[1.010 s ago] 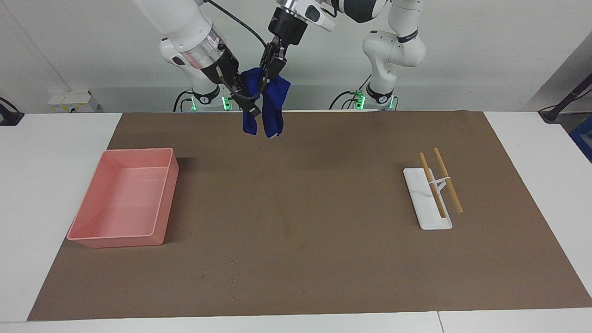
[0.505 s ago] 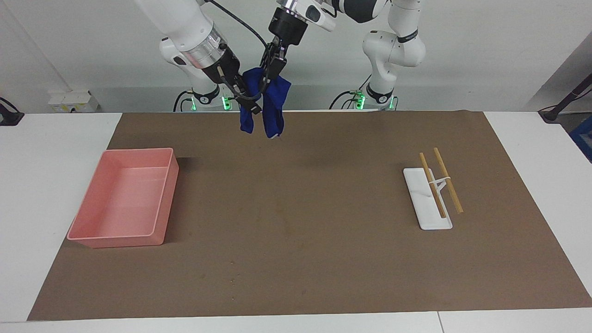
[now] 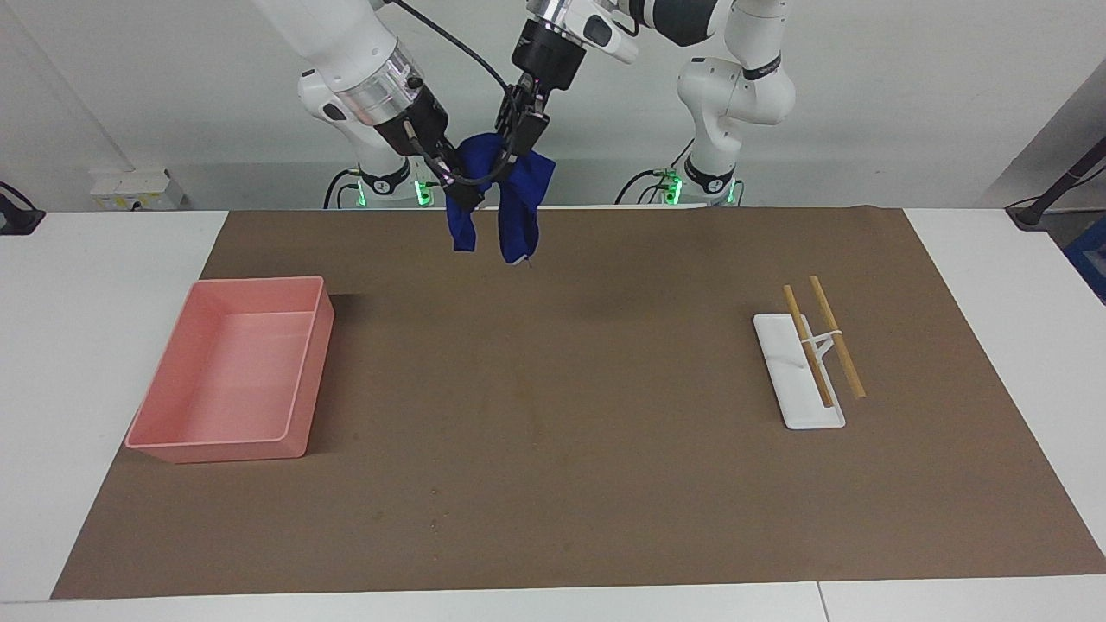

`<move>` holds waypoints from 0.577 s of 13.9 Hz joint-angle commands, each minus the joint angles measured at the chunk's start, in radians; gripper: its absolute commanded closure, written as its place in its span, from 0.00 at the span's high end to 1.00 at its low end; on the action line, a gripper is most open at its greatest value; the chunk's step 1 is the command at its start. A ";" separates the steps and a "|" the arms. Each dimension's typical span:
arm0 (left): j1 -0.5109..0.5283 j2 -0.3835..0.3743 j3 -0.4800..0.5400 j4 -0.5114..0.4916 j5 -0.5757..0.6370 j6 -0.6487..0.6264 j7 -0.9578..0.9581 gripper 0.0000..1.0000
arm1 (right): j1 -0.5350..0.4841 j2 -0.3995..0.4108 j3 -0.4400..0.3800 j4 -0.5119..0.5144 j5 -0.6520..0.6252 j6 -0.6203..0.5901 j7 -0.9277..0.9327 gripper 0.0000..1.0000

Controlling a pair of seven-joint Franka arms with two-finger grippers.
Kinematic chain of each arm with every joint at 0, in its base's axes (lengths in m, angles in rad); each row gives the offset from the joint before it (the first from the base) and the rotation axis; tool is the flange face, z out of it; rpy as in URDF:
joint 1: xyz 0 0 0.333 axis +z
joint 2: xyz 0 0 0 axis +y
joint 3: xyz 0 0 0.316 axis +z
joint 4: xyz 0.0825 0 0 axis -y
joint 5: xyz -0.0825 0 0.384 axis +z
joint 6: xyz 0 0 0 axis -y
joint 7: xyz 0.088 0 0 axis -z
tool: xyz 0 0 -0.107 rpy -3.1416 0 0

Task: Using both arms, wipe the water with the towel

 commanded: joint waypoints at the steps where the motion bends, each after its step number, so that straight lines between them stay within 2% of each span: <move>1: 0.062 0.004 -0.007 0.016 0.019 -0.027 -0.002 1.00 | 0.006 0.002 0.006 0.015 -0.051 0.011 0.023 0.00; 3: 0.101 0.000 -0.007 0.016 0.019 -0.062 0.019 1.00 | 0.008 0.000 0.008 0.012 -0.076 0.015 0.012 0.00; 8: 0.229 -0.033 -0.005 -0.037 0.016 -0.225 0.261 1.00 | -0.005 0.023 0.008 -0.002 -0.103 0.156 -0.030 0.00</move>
